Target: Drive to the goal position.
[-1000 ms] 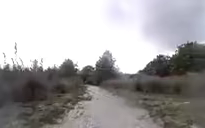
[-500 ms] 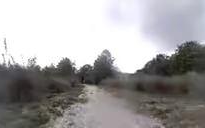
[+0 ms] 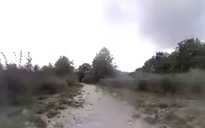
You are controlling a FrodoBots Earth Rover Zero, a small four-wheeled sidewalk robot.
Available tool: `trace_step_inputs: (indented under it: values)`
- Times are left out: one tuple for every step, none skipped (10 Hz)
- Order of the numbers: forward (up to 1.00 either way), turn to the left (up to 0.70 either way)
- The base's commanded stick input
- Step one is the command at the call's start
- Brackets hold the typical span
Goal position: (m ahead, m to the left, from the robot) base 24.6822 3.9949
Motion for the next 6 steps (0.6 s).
trace_step_inputs:
  values:
    - [0.85,0.33]
    - [0.85,0.00]
    - [0.85,0.00]
    - [0.85,0.00]
    - [0.85,0.00]
    - [0.85,0.00]
